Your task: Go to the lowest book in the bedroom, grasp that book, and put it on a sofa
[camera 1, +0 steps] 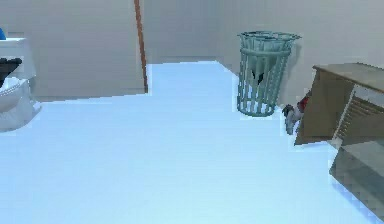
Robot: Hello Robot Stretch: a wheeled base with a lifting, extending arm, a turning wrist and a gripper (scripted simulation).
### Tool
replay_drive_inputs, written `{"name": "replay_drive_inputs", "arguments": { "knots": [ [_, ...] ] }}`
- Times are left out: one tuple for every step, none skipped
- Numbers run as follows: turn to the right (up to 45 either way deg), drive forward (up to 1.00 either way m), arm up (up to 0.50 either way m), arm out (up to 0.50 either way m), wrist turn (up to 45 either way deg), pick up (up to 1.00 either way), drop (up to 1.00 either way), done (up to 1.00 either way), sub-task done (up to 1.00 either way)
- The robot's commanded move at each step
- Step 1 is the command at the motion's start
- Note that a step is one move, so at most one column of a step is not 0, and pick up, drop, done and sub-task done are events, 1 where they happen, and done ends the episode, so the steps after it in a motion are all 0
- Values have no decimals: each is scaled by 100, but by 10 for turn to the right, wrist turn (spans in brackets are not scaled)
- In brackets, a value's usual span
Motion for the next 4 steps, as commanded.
{"name": "replay_drive_inputs", "arguments": {
  "knots": [
    [-30,0,0,0,0,0,0,0,0],
    [0,100,0,0,0,0,0,0,0],
    [0,100,0,0,0,0,0,0,0],
    [0,100,0,0,0,0,0,0,0]
  ]
}}
